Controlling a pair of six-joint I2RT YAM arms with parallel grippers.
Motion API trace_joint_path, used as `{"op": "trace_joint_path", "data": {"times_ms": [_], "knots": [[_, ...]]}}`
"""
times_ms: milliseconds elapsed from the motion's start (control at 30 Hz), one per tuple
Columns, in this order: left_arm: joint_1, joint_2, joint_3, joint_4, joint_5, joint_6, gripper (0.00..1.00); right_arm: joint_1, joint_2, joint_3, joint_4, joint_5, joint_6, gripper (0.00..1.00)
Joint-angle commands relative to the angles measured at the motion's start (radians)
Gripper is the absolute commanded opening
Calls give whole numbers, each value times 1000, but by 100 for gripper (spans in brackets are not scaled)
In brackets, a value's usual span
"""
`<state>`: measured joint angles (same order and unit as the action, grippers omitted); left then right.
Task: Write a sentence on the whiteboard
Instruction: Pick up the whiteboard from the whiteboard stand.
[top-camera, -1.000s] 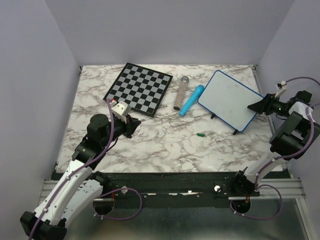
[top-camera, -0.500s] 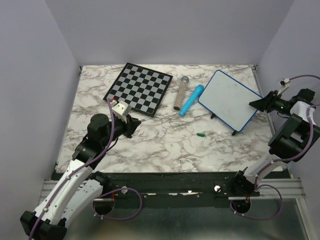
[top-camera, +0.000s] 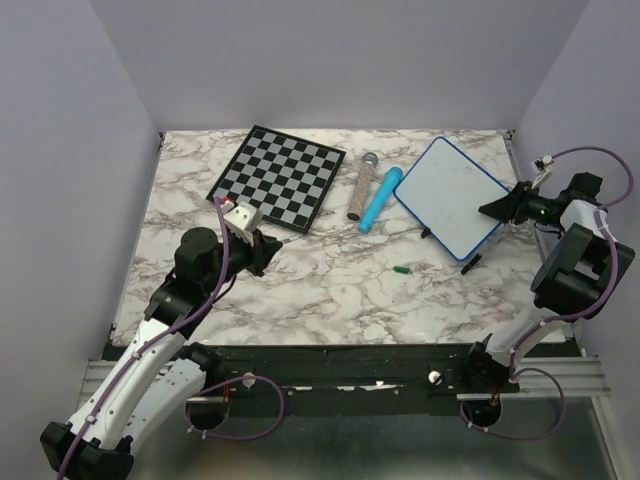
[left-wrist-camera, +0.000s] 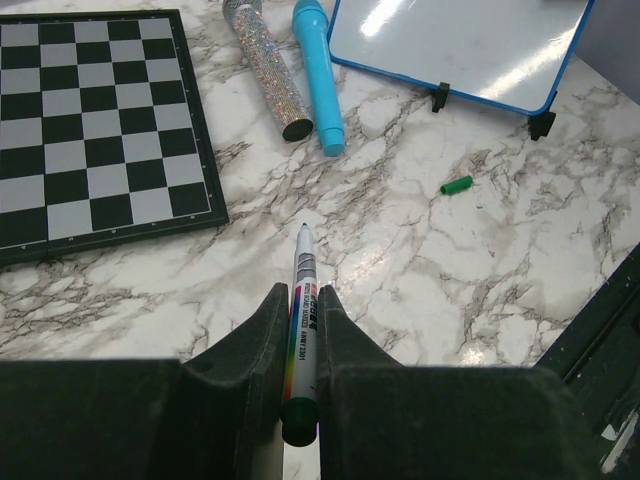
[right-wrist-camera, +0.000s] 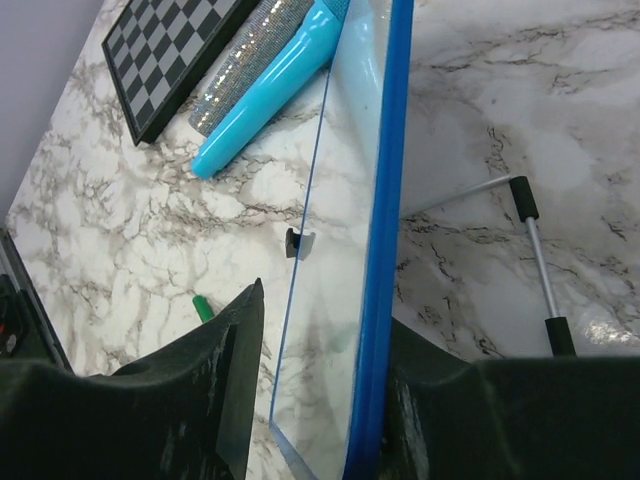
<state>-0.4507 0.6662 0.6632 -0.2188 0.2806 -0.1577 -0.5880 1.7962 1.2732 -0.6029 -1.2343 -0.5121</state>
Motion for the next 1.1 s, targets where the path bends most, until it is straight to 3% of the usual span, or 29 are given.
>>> {"op": "trace_joint_path", "data": {"times_ms": [0,133,167,267,467,600,1067], "knots": [[7,-1,-7,19,19,3,0,11,-14,-38,97,48,95,47],[7,-1,-7,19,19,3,0,13,-21,-58,121,55,113,36],[7,-2,-5,19,19,3,0,13,-24,-60,126,55,116,28],[7,0,-7,18,19,4,0,13,-43,-58,133,53,126,19],[7,0,-7,18,17,3,0,13,-110,-54,169,56,150,17],[7,1,-7,18,17,3,0,14,-141,-54,181,41,179,1],[7,-5,-8,25,23,3,0,36,-313,-69,270,-13,313,1]]}}
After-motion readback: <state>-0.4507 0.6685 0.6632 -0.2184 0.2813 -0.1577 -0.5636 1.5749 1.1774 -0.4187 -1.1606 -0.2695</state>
